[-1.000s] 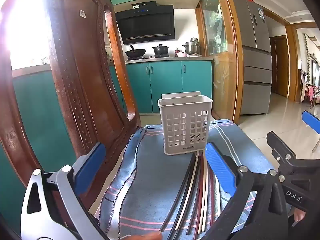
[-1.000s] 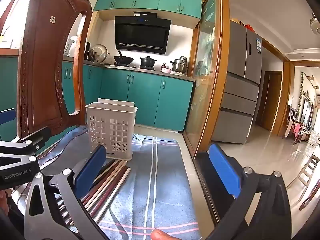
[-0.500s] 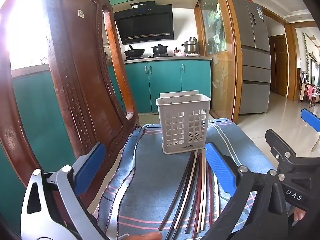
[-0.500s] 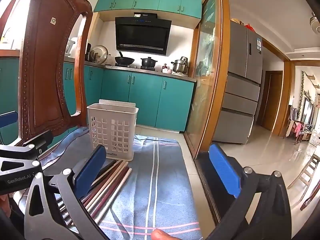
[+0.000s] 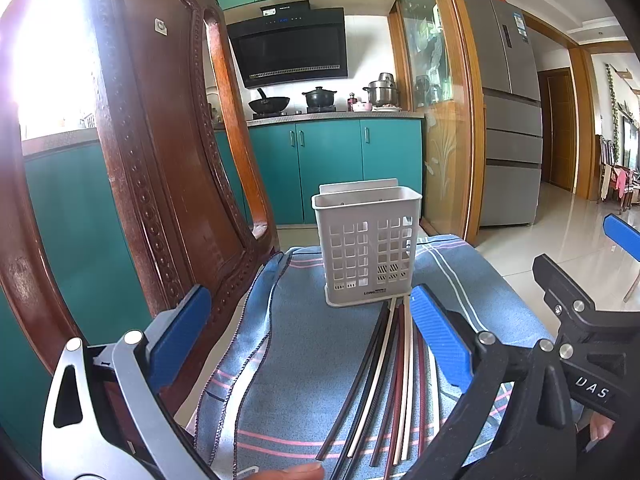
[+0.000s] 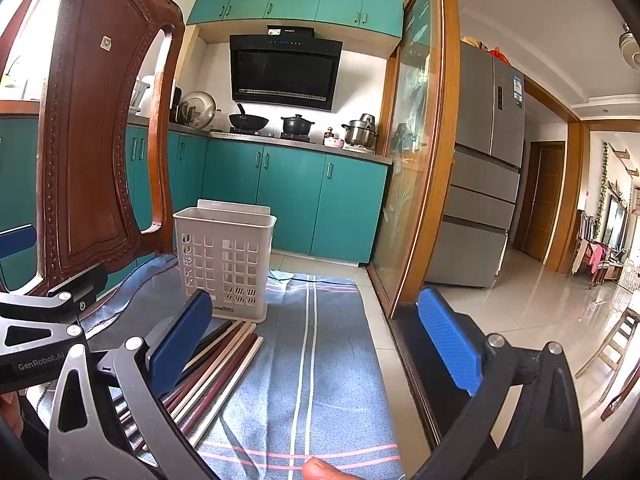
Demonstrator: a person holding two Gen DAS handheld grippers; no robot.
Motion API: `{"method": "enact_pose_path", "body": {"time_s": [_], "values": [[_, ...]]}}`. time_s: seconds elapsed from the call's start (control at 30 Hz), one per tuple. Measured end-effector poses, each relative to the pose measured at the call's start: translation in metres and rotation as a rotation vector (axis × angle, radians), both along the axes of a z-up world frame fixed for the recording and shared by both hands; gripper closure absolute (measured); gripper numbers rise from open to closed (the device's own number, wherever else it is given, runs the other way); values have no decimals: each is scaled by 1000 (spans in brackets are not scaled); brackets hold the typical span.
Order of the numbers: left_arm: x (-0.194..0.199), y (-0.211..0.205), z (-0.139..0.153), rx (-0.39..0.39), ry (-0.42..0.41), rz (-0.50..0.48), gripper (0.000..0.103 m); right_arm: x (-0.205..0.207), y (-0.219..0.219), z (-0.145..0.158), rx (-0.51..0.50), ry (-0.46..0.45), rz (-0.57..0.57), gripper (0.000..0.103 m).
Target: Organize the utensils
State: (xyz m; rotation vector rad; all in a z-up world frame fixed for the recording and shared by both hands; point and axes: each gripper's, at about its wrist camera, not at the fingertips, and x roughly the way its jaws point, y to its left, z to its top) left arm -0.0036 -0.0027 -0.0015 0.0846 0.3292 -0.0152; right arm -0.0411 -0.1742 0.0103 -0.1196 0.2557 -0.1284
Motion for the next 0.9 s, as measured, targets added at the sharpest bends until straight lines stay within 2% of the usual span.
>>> {"method": "enact_pose_path", "body": {"time_s": [0.9], "values": [[0, 0, 0, -10, -1, -4, 4, 1, -1, -2, 4, -1, -7, 2]]}}
